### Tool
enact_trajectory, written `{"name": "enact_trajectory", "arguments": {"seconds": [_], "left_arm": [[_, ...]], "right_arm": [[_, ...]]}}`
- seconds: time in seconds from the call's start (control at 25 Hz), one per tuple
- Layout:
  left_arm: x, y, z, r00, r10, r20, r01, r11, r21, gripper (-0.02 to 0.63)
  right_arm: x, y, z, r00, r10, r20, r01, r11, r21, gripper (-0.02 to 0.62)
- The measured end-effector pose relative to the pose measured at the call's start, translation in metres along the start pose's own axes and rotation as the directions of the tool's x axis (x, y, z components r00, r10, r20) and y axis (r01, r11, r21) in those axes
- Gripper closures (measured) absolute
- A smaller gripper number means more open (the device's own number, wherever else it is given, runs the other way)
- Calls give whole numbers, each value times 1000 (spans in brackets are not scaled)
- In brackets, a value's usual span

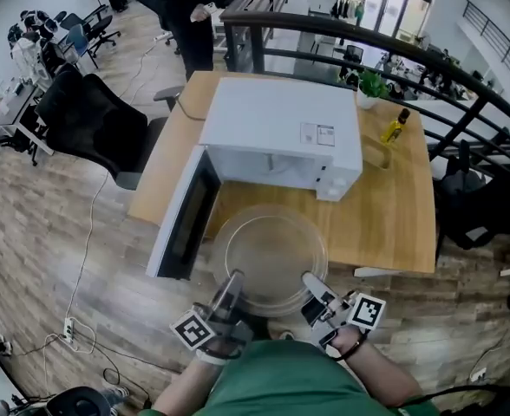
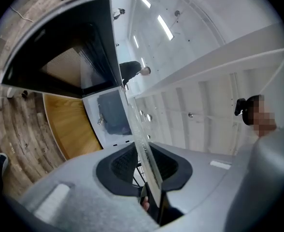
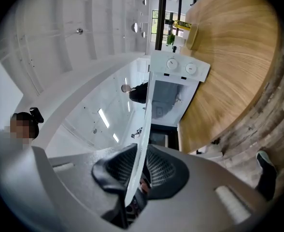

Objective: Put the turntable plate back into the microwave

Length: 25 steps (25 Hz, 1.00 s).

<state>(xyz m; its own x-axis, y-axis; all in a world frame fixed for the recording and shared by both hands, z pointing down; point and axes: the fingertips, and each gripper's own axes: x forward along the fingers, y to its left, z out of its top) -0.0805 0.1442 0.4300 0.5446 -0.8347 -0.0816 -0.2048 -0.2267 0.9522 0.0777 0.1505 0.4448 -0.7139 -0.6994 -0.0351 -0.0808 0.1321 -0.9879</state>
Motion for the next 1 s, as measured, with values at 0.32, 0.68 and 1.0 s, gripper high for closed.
{"name": "enact_trajectory", "arguments": {"seconds": [0.32,0.68,1.0], "left_arm": [[52,25,36,999,-5,-38,4,999,-32,538],[86,48,56,995,-11,-95,4,997,-74,543],[116,90,57,993,25,-119,-34,997,-75,541]], "right_arm": [[48,-12,38,998,-26,57,25,1000,4,534],[73,-33,58,993,-76,87,79,997,-27,526],[91,-67,83,992,-99,82,102,994,-31,525]]}}
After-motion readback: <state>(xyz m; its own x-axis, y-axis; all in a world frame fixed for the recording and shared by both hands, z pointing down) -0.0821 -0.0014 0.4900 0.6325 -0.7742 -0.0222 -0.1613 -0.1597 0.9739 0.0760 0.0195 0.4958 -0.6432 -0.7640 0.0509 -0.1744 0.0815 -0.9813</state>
